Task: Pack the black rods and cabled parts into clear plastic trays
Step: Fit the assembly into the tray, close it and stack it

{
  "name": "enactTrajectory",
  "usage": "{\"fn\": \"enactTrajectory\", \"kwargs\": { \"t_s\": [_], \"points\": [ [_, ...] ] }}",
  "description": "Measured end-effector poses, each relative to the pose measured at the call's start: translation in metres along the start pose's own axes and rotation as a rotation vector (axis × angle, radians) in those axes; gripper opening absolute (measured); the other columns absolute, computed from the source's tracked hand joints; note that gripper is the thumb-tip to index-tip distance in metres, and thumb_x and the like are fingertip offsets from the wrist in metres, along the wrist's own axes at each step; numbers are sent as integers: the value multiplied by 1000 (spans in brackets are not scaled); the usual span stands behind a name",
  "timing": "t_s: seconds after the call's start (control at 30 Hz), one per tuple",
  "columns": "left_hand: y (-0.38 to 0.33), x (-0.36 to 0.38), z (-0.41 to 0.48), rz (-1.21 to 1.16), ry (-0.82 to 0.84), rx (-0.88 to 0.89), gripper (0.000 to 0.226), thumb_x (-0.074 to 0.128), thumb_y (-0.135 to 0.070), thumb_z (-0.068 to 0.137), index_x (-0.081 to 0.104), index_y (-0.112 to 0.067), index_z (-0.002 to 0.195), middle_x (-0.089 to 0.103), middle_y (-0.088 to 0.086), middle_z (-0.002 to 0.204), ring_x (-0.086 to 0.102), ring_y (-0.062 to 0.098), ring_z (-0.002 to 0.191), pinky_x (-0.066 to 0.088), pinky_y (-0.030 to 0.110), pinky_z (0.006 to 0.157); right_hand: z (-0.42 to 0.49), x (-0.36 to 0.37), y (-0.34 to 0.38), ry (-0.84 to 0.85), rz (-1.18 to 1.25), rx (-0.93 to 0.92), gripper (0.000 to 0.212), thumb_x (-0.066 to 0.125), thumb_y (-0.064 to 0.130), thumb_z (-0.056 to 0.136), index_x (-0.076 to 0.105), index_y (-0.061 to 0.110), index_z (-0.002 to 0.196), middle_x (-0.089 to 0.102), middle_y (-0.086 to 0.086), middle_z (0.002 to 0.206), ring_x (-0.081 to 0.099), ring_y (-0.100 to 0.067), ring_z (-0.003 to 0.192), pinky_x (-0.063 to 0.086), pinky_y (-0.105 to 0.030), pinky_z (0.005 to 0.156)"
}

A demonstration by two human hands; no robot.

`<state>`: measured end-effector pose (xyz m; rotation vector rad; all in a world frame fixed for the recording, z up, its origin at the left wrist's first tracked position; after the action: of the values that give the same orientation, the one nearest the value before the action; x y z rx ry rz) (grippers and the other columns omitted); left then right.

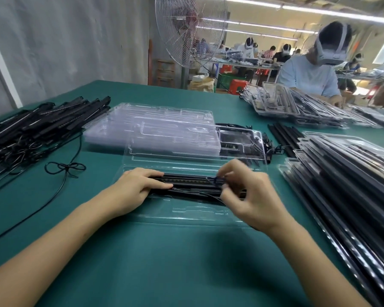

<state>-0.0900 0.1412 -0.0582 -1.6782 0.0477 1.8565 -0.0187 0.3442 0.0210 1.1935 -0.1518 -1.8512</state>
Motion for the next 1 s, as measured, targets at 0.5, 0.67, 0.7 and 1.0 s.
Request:
{"fn": "enactTrajectory", "kwargs": {
  "t_s": [0.5, 0.67, 0.7, 1.0],
  "points": [
    [2, 0, -1, 15, -18, -1, 57, 42, 2, 94, 55, -45, 124, 46, -14, 141, 35, 11, 132, 23, 38, 112, 3, -12, -108, -12, -374, 487, 44, 51, 18, 94, 48, 37, 134, 42, -1, 98, 48, -15, 68, 47, -24, 68],
    [2, 1, -1, 27, -15, -4, 59, 41, 3, 93, 55, -46, 125, 46, -14, 141, 35, 12, 132, 23, 37, 113, 6, 14, -114, 171, -540, 476, 36, 48, 31, 97, 48, 35, 133, 37, -2, 94, 54, -31, 86, 45, -34, 73],
    [2, 1, -1, 29, -16, -2, 60, 41, 3, 93, 55, -46, 125, 46, -14, 141, 35, 12, 132, 23, 37, 113, 6, 10, -112, 125, -558, 470, 32, 51, 30, 96, 53, 31, 128, 37, -1, 94, 55, -32, 87, 43, -33, 70],
    [1, 1, 0, 47, -14, -6, 57, 42, 2, 94, 53, -43, 127, 45, -13, 141, 35, 12, 131, 23, 37, 112, 11, -31, -40, -352, -98, 124, 35, 54, 4, 90, 62, 23, 119, 63, 3, 94, 60, -12, 80, 50, -22, 68]
  ]
}}
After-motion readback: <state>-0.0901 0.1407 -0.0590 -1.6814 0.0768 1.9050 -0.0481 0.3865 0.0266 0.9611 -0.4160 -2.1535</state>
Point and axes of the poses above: each hand's wrist, its own z-axis towards the middle knuckle, its own x-axis out of the palm, y = z × x, the point moved 8 cm from there along z, towards the middle knuckle
